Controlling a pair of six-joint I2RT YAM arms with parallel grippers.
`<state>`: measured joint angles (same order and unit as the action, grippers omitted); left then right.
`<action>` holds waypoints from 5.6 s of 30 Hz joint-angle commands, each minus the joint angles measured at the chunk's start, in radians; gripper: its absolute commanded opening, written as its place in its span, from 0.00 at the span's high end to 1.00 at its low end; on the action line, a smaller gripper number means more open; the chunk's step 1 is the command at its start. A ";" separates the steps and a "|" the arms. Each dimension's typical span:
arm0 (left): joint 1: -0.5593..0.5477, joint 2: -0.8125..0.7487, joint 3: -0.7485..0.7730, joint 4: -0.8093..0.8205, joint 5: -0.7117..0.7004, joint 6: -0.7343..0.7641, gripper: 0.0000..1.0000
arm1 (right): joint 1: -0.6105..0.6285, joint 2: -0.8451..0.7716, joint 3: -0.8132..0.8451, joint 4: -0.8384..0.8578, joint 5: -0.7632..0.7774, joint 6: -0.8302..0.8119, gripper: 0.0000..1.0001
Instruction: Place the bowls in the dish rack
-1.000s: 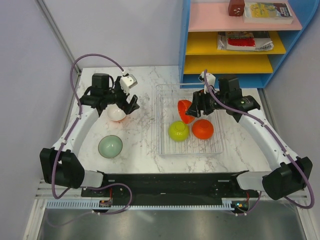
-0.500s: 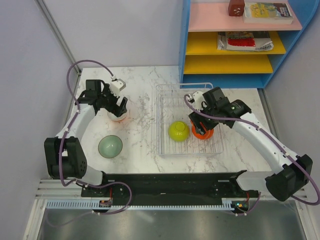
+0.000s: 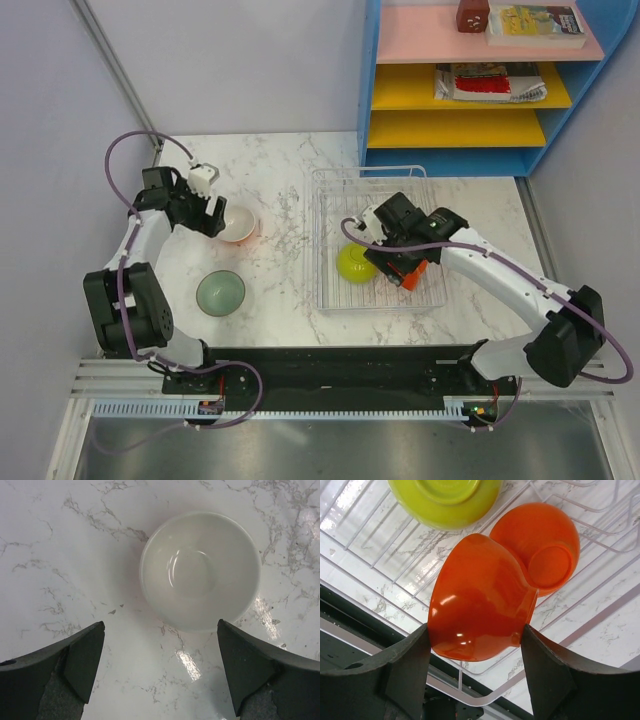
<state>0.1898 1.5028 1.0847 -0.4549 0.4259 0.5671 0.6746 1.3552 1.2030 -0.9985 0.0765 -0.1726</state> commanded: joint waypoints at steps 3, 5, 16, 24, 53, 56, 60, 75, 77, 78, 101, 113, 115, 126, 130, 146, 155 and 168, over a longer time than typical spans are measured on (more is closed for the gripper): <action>0.007 0.062 -0.019 -0.004 0.042 0.080 0.02 | 0.066 0.056 -0.014 0.012 0.080 -0.013 1.00; 0.005 0.073 -0.016 -0.016 0.059 0.089 0.03 | 0.077 0.070 -0.016 0.011 0.088 -0.016 1.00; 0.007 0.145 -0.003 -0.042 0.082 0.119 0.26 | 0.172 0.156 -0.016 0.034 0.161 -0.028 1.00; 0.007 0.175 0.006 -0.045 0.090 0.119 0.58 | 0.241 0.228 0.000 0.038 0.221 -0.039 0.99; 0.007 0.183 0.007 -0.047 0.125 0.099 0.98 | 0.303 0.251 0.079 -0.058 0.049 -0.070 0.07; 0.007 0.182 0.006 -0.047 0.126 0.097 0.98 | 0.303 0.243 0.086 -0.058 0.039 -0.070 0.06; 0.005 0.168 0.009 -0.048 0.126 0.091 0.98 | 0.303 0.220 0.108 -0.058 0.048 -0.083 0.06; -0.134 0.138 0.175 -0.108 0.087 0.036 0.98 | 0.235 0.101 0.385 0.089 0.037 -0.134 0.02; -0.174 0.166 0.190 -0.107 0.068 0.031 0.98 | 0.223 0.107 0.389 0.097 0.028 -0.127 0.02; -0.179 0.177 0.195 -0.108 0.048 0.031 0.98 | 0.218 0.108 0.383 0.104 0.014 -0.123 0.02; -0.276 0.100 0.308 -0.197 0.388 0.135 0.98 | -0.104 0.111 0.329 0.359 -0.659 0.173 0.02; -0.440 0.023 0.426 -0.361 0.519 0.225 0.98 | -0.257 0.214 0.261 0.612 -0.912 0.447 0.02; -0.477 0.039 0.461 -0.369 0.514 0.220 0.98 | -0.282 0.226 0.236 0.641 -0.955 0.498 0.02; -0.561 0.181 0.646 -0.438 0.468 0.224 0.98 | -0.339 0.216 0.132 0.782 -1.090 0.640 0.02; -0.566 0.198 0.652 -0.441 0.467 0.224 0.98 | -0.359 0.188 0.095 0.824 -1.097 0.674 0.02; -0.570 0.255 0.736 -0.439 0.458 0.206 0.98 | -0.366 0.168 0.003 0.933 -1.130 0.763 0.02; -0.576 0.274 0.767 -0.439 0.447 0.192 0.98 | -0.366 0.151 -0.040 1.040 -1.149 0.841 0.02; -0.598 0.284 0.773 -0.429 0.439 0.177 0.98 | -0.366 0.166 -0.079 1.158 -1.150 0.937 0.02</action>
<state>-0.4019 1.7836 1.8076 -0.8959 0.8448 0.7673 0.3107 1.5505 1.1362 0.0708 -1.0508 0.7307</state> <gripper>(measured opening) 0.072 0.982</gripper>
